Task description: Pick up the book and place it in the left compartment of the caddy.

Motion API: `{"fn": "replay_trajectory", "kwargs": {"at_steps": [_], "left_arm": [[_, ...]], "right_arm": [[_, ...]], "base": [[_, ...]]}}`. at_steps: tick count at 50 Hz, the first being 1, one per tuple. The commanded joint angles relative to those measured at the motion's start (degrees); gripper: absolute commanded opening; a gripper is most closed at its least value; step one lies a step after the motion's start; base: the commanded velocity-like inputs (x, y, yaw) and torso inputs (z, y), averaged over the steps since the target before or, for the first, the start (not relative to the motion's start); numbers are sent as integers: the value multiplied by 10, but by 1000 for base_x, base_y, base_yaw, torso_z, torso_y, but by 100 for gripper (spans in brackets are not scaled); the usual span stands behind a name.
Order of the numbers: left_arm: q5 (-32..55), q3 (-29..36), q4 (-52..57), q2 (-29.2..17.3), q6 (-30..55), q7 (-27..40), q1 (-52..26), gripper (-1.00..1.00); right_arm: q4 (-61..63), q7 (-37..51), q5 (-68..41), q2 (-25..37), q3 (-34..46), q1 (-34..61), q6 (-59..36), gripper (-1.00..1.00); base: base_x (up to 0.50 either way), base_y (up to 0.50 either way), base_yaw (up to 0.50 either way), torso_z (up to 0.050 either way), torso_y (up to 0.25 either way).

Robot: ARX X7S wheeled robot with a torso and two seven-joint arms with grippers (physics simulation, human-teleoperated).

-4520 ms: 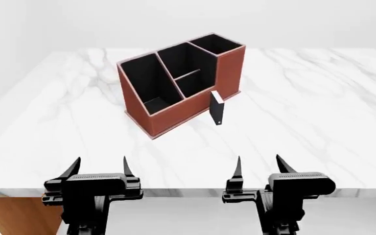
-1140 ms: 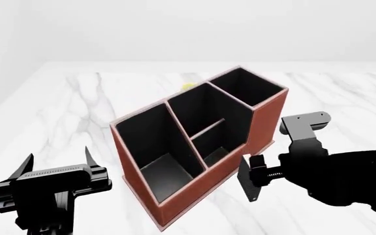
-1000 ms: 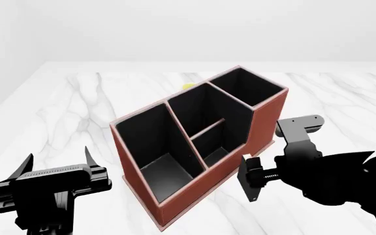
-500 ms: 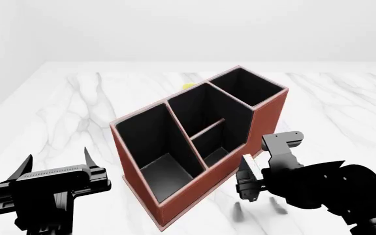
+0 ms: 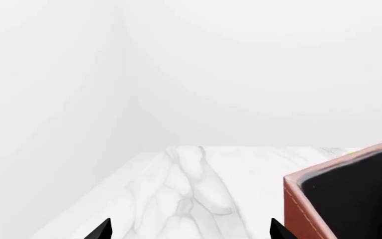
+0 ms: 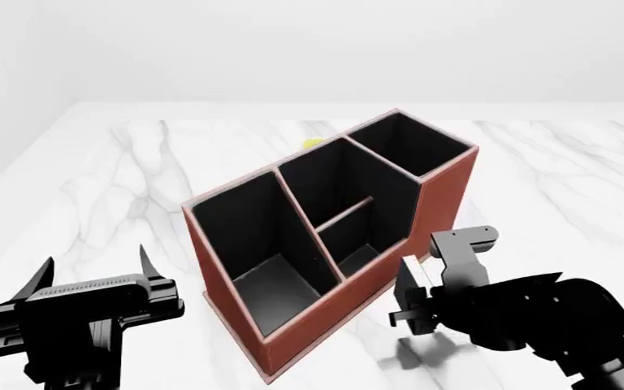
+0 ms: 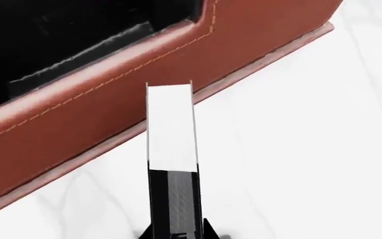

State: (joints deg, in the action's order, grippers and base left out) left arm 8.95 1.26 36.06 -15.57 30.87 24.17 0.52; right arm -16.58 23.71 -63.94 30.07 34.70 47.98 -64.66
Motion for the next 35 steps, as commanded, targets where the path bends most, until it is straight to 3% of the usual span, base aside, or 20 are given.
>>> {"fn": "replay_trajectory", "kwargs": {"at_steps": [1, 9, 19, 30, 35], "left_arm": [[3, 1, 2, -2, 2, 3, -1, 100], [3, 2, -1, -4, -1, 4, 0, 100], [4, 2, 0, -5, -3, 7, 3, 100], [7, 1, 5, -8, 2, 10, 0, 100], [8, 2, 5, -8, 4, 12, -1, 100]], "right_arm": [[23, 9, -11, 6, -10, 4, -5, -100], [154, 91, -114, 46, -82, 24, -61, -100], [273, 275, -357, 104, -154, 52, -132, -100], [272, 424, -633, 135, -75, 193, -109, -100], [260, 457, -686, 119, -31, 268, -104, -100]], "base": [[0, 0, 0, 0, 0], [0, 0, 0, 0, 0], [0, 0, 0, 0, 1], [0, 0, 0, 0, 2], [0, 0, 0, 0, 0]]}}
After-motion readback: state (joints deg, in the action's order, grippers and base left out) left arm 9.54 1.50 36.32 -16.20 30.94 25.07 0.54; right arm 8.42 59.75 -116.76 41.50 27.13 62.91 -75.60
